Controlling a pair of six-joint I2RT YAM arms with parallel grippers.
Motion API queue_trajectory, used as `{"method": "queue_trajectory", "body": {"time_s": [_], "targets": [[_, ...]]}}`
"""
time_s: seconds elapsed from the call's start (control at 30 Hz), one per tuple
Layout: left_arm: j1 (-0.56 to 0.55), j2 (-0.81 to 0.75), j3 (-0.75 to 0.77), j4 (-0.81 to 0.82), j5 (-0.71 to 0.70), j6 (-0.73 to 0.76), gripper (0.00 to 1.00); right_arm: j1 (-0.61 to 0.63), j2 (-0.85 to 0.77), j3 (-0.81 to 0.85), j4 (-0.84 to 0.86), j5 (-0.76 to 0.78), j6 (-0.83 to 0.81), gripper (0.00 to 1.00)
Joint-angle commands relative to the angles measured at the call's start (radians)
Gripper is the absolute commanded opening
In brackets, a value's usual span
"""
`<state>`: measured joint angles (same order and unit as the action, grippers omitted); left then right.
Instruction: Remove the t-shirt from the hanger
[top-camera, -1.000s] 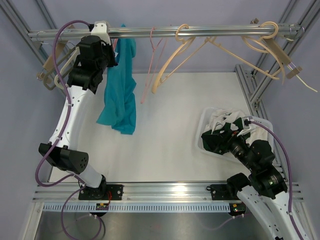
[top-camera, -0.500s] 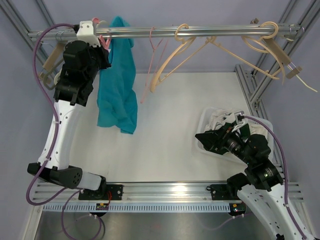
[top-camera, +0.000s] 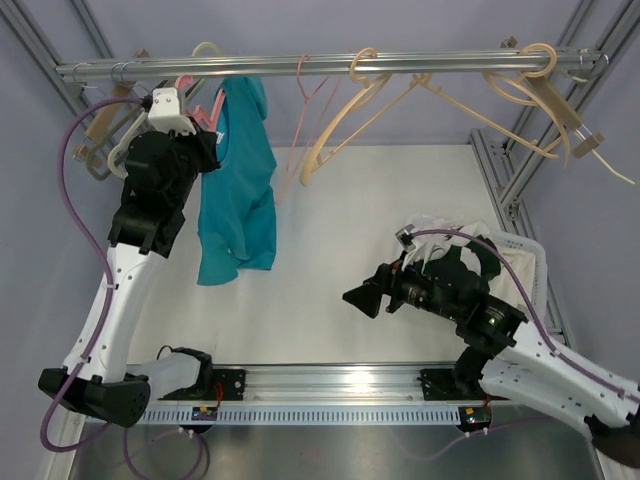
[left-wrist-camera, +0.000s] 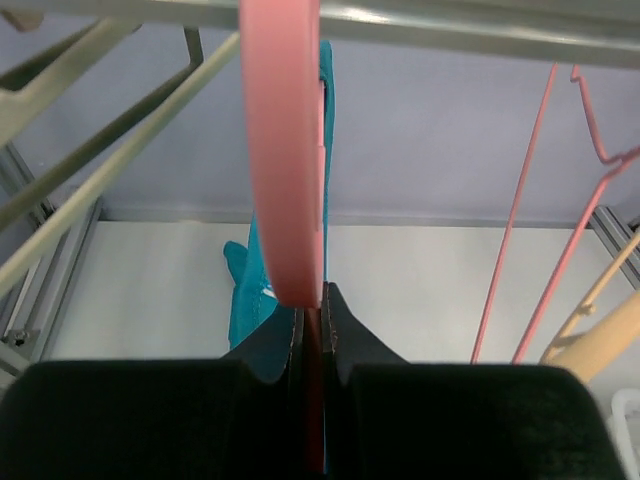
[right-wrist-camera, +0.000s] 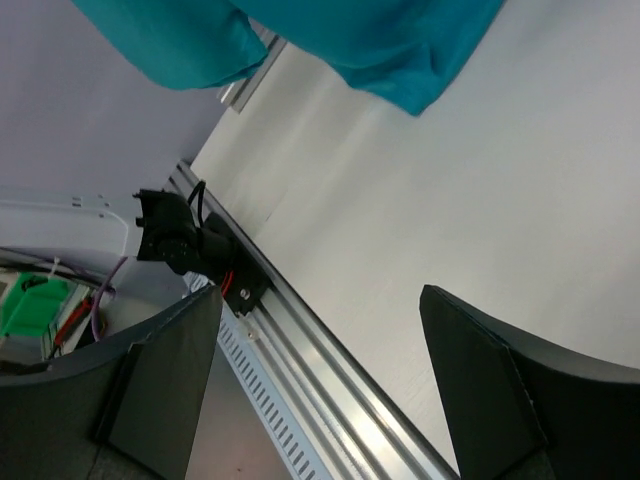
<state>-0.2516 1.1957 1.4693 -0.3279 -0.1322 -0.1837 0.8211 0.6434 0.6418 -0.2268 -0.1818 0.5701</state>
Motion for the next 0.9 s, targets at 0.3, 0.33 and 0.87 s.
{"method": "queue_trajectory", "body": {"time_s": [0.3,0.33,0.87], "targets": [[-0.003,-0.530,-0.377,0.023,0.037,-0.262,0.00,0.559,0.513,0.310,0.459,0.501,-0.214,0.92],[-0.003,-0.601,-0.424,0.012,0.037,-0.284,0.00,0.575,0.551,0.335,0.484,0.493,-0.226,0.94],[-0.003,-0.874,-0.429,-0.203,0.072,-0.399,0.00,0.750,1.032,0.750,0.409,0.369,-0.314,1.00]]}}
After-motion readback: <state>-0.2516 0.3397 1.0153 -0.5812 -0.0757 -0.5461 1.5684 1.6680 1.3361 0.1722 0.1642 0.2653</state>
